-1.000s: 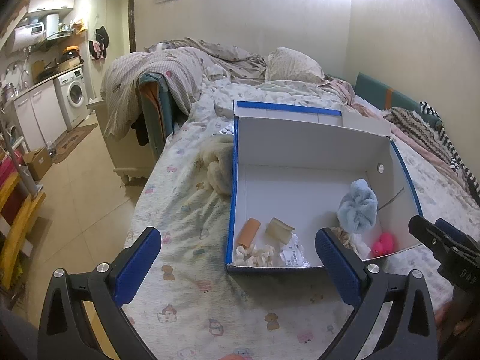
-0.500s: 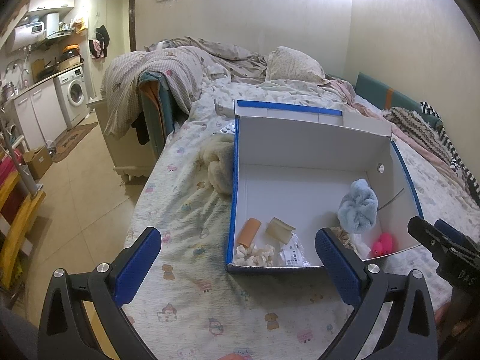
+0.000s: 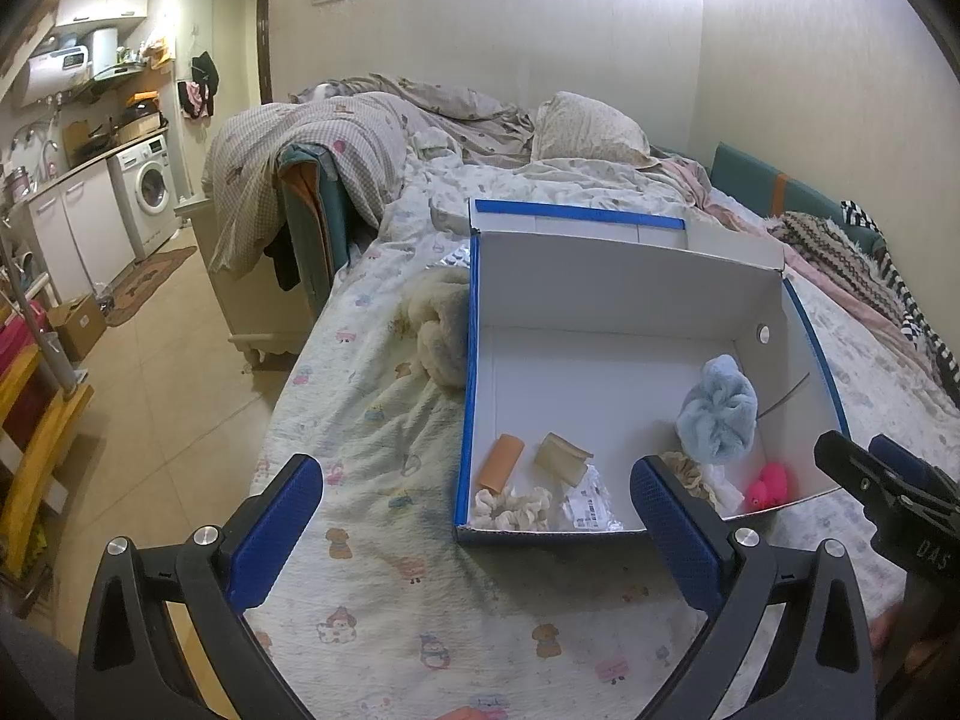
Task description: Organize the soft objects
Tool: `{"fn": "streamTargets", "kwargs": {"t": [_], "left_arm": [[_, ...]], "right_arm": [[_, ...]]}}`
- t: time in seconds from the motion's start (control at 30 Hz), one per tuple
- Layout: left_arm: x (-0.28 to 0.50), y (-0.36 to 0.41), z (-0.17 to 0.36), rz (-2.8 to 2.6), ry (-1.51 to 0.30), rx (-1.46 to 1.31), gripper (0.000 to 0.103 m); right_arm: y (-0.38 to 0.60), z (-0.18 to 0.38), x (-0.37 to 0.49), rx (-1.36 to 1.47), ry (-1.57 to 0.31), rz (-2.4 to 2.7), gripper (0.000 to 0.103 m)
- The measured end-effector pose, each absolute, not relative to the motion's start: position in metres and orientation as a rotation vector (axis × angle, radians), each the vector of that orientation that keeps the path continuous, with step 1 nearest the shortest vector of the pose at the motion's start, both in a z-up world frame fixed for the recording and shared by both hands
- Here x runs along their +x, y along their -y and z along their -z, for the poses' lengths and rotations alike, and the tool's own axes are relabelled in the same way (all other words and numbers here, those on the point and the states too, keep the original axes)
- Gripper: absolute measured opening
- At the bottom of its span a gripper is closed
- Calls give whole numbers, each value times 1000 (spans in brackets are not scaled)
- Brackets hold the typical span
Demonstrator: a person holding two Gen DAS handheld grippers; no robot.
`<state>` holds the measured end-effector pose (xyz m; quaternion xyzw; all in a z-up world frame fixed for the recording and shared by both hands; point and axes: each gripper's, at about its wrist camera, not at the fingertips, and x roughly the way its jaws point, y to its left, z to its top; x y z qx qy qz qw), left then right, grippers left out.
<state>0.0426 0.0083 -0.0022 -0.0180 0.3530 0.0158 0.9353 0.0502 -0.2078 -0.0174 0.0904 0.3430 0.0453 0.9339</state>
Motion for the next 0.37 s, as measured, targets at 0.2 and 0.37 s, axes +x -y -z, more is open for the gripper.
{"fn": "streamTargets", "kwargs": {"t": [0.2,0.37], "left_arm": [[43,-8,3,-32,-721,-36,102],[41,-9,3,-21,-717,-45,102]], "right_arm": [[207,17,50,188,-696,-94,103],[205,16,50,182,-698,-94,103]]}}
